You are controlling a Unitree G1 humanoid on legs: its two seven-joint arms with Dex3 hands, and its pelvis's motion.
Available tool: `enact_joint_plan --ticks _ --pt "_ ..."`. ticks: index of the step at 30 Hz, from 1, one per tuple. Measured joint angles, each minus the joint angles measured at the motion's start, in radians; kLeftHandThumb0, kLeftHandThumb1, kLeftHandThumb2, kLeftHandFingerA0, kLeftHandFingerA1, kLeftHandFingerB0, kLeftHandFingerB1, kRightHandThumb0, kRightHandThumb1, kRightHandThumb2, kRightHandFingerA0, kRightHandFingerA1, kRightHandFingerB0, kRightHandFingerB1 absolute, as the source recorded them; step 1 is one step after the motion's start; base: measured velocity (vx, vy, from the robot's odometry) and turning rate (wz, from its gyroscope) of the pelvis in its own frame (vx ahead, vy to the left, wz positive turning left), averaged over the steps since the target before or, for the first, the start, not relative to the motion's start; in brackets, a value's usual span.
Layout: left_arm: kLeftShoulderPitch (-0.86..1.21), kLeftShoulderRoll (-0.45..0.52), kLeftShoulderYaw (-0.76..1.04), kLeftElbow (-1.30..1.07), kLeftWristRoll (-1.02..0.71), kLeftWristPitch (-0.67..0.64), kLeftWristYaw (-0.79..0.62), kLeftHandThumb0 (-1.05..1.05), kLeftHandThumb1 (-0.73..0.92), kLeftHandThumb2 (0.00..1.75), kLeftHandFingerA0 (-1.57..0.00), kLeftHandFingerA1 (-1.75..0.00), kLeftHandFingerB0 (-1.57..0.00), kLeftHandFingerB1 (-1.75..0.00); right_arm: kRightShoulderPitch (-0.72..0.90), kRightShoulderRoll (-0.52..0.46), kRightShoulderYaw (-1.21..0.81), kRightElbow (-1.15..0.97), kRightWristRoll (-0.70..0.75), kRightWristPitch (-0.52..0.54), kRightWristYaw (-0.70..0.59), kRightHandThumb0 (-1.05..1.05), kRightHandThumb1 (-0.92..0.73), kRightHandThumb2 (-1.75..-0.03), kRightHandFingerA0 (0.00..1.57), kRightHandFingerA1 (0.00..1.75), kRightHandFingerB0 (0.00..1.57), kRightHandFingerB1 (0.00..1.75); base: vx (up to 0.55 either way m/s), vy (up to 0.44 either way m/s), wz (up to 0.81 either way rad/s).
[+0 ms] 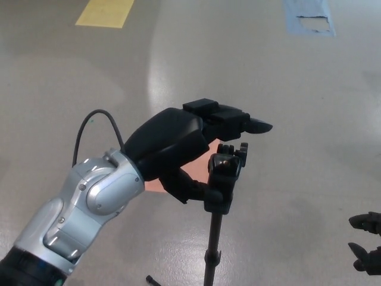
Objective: The robot uses its left hand to grab the top of a phone stand kept on the floor and rotates it anti-clockwise
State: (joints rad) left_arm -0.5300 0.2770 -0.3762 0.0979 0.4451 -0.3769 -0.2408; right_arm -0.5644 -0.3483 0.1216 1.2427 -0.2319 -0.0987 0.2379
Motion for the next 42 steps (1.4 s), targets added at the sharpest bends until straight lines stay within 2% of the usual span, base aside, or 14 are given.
enact_joint_plan --ticks 23,24,25,26,27,28,29,32,37,42 --pt "0.000 -0.026 -0.002 -0.001 0.019 -0.011 0.007 -0.34 0.42 0.60 -0.18 -0.35 -0.33 -0.38 -0.018 0.000 0.008 0.001 -0.001 0.016 0.002 -0.30 -0.61 -1.02 0.53 0.65 0.02 0.43 0.00 0.000 0.00" --pt "0.000 -0.027 -0.002 0.000 0.020 -0.011 0.008 -0.22 0.53 0.56 -0.29 -0.33 -0.52 -0.36 -0.019 0.000 0.008 0.001 -0.001 0.016 0.003 -0.30 -0.61 -1.02 0.54 0.65 0.02 0.43 0.00 0.000 0.00" --pt "0.000 -0.029 -0.002 0.001 0.020 -0.011 0.008 -0.23 0.54 0.62 -0.37 -0.39 -0.58 -0.42 -0.019 0.000 0.008 0.001 -0.001 0.016 0.004 -0.31 -0.61 -1.02 0.53 0.65 0.02 0.43 0.00 0.000 0.00" --pt "0.000 -0.030 -0.002 0.003 0.020 -0.012 0.008 -0.23 0.54 0.62 -0.37 -0.39 -0.58 -0.42 -0.019 0.000 0.008 0.001 -0.001 0.016 0.004 -0.31 -0.61 -1.02 0.53 0.65 0.02 0.43 0.00 0.000 0.00" --pt "0.000 -0.033 -0.002 0.009 0.020 -0.014 0.008 -0.06 0.61 0.58 -0.65 -0.42 -0.87 -0.49 -0.020 0.000 0.008 0.001 -0.001 0.016 0.005 -0.31 -0.61 -1.02 0.53 0.65 0.02 0.43 0.00 0.000 0.00" --pt "0.000 -0.035 -0.002 0.013 0.020 -0.015 0.008 -0.06 0.61 0.58 -0.65 -0.42 -0.87 -0.49 -0.021 0.000 0.008 0.001 -0.001 0.016 0.005 -0.31 -0.61 -1.02 0.53 0.65 0.02 0.43 0.00 0.000 0.00" --pt "0.000 -0.036 -0.002 0.014 0.019 -0.015 0.008 -0.02 0.64 0.58 -0.72 -0.44 -0.94 -0.52 -0.021 0.000 0.008 0.001 0.000 0.016 0.006 -0.30 -0.61 -1.02 0.53 0.65 0.02 0.43 0.00 0.000 0.00" --pt "0.000 -0.039 -0.001 0.021 0.020 -0.015 0.009 -0.02 0.65 0.57 -0.74 -0.44 -0.95 -0.53 -0.023 0.000 0.005 0.002 0.001 0.017 0.010 -0.30 -0.61 -1.02 0.53 0.65 0.02 0.43 0.00 0.000 0.00" --pt "-0.002 -0.042 0.002 0.053 0.023 -0.039 0.038 -0.19 0.67 0.60 -0.85 -0.48 -0.94 -0.56 -0.026 0.000 0.000 0.002 0.003 0.017 0.018 -0.30 -0.61 -1.02 0.53 0.65 0.02 0.43 0.00 0.000 0.00" --pt "-0.008 -0.043 0.003 0.079 0.024 -0.065 0.062 -0.19 0.64 0.59 -0.81 -0.46 -0.95 -0.56 -0.029 0.000 -0.001 0.002 0.003 0.018 0.023 -0.31 -0.61 -1.02 0.53 0.65 0.02 0.43 0.00 0.000 0.00"
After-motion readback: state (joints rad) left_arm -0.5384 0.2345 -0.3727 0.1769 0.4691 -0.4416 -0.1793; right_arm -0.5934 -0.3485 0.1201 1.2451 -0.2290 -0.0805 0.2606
